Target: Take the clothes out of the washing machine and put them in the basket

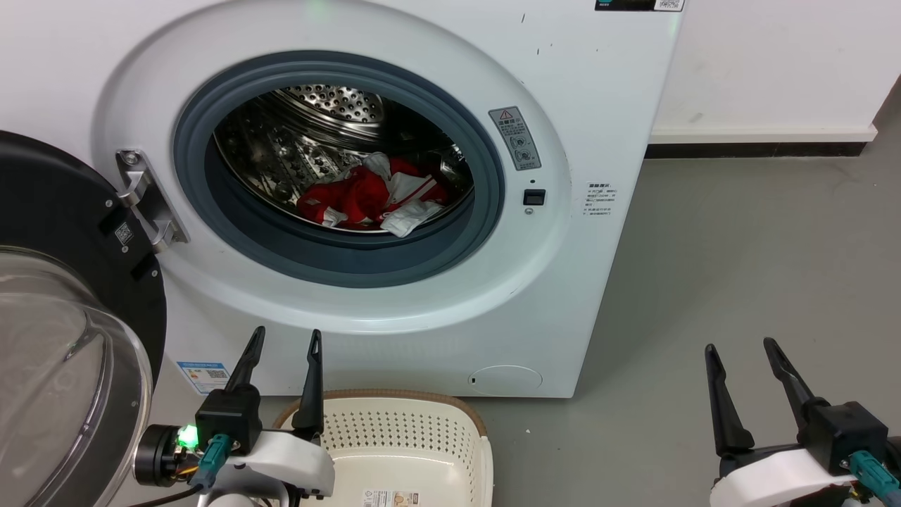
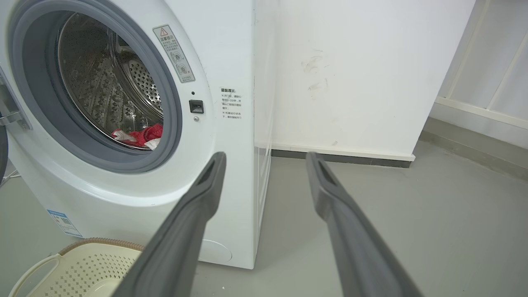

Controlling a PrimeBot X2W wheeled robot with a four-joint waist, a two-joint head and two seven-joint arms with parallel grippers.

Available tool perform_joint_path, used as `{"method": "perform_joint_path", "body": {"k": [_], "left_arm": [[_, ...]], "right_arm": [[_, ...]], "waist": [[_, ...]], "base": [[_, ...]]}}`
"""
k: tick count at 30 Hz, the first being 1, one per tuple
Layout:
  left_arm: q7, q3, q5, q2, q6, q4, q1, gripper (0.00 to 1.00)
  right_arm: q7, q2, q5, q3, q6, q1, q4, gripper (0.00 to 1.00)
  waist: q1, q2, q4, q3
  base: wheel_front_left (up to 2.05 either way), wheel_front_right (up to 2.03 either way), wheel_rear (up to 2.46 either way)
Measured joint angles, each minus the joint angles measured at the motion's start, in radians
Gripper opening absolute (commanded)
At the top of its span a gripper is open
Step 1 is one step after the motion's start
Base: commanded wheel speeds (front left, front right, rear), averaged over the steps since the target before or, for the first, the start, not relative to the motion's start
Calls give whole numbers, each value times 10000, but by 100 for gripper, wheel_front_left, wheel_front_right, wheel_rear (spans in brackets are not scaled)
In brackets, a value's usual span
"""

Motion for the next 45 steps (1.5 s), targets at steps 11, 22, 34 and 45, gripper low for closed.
{"method": "perform_joint_path", "body": {"k": [11, 22, 34, 45], "left_arm": [[-19, 56, -127, -17, -8, 167, -12, 100], [-19, 61, -174, -38, 46, 548, -325, 100], [953, 165, -449, 314, -77, 1687, -3415, 100], [3129, 640, -771, 1724, -368, 2982, -6547, 100]], "right_arm": [[-29, 0, 56, -12, 2, 0, 98, 100], [-63, -2, 102, 0, 0, -10, 134, 100], [-163, -4, 209, 313, 2, -948, 23, 100], [-742, -13, 792, 934, 2, -2092, 606, 100]], "waist": [[0, 0, 0, -11], [0, 0, -21, 130], [1, 0, -615, 1509], [2, 0, -2081, 3242]], "base": [[0, 0, 0], [0, 0, 0], [0, 0, 0], [0, 0, 0]]}}
